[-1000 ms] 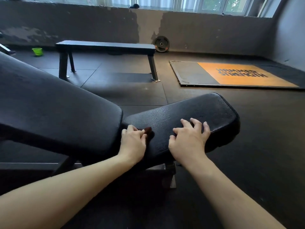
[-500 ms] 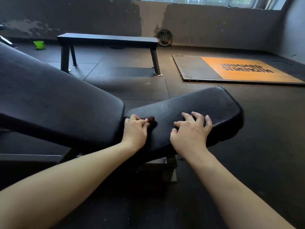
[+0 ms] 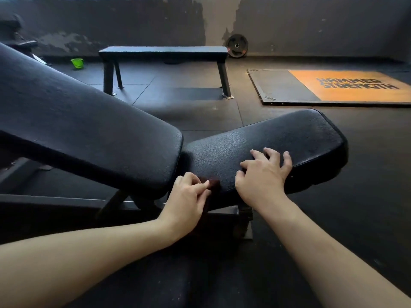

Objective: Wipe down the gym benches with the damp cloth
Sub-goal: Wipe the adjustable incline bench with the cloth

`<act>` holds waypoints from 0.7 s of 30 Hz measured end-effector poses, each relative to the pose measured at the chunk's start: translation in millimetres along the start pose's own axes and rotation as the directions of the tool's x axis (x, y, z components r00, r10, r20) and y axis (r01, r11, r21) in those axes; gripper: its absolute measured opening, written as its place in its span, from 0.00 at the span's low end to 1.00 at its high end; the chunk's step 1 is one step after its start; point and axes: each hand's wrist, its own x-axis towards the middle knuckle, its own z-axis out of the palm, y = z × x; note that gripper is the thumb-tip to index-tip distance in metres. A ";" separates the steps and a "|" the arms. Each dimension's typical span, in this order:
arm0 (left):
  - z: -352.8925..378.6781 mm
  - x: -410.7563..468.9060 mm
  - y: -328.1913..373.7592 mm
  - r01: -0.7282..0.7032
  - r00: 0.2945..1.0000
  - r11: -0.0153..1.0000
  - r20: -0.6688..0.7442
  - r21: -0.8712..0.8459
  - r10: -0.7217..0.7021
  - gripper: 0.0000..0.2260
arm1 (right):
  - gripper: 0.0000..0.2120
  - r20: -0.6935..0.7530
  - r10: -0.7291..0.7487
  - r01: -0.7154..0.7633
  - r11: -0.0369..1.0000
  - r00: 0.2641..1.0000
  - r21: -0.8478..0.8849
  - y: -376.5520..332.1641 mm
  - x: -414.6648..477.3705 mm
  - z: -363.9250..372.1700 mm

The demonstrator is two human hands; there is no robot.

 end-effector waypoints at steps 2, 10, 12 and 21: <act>-1.4 -2.3 -3.7 0.025 1.000 1.000 -0.005 0.006 -0.025 0.09 | 0.16 -0.004 -0.004 0.004 1.000 1.000 0.003 2.3 0.3 0.6; -18.0 -9.5 -11.3 0.101 0.988 0.973 0.090 0.209 -0.122 0.11 | 0.16 0.015 -0.020 0.020 1.000 1.000 0.012 5.0 -1.1 -2.2; -21.6 -9.7 -6.8 0.076 0.982 0.957 0.144 0.278 -0.120 0.12 | 0.16 0.018 -0.020 0.020 1.000 1.000 0.010 4.8 -1.1 -2.2; -5.1 -9.0 -3.4 -0.002 0.989 0.990 0.148 0.141 -0.019 0.12 | 0.15 0.003 -0.001 0.001 0.999 1.000 0.032 2.4 2.7 -0.2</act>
